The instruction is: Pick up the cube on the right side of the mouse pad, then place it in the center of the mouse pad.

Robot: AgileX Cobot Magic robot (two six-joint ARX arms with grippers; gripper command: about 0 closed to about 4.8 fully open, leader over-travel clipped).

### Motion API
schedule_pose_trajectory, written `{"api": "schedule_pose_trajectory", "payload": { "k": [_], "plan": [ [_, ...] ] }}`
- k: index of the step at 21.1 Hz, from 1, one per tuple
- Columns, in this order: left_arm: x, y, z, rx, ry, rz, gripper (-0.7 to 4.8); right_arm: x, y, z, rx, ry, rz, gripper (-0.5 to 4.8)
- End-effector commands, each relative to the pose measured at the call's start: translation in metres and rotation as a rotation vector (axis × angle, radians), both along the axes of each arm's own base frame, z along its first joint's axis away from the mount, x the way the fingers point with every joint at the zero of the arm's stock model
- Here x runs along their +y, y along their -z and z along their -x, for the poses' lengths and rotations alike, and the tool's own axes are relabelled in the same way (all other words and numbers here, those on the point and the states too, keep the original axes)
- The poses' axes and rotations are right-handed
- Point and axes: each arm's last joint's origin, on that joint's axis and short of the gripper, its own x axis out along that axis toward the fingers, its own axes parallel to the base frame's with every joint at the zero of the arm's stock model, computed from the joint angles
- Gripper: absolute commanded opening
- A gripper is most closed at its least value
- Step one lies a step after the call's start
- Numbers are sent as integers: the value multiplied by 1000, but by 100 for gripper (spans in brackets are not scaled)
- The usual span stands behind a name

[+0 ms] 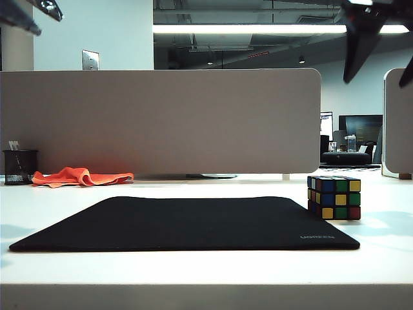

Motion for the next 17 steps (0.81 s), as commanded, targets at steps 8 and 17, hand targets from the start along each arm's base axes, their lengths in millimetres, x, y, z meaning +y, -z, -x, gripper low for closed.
{"api": "schedule_pose_trajectory", "payload": {
  "k": [8, 17],
  "plan": [
    [-1, -2, 0, -9, 29, 22, 192, 28, 36, -74, 244, 92, 10, 479],
    [-1, -1, 1, 6, 30, 18, 192, 43, 69, -90, 320, 98, 91, 479]
  ]
}}
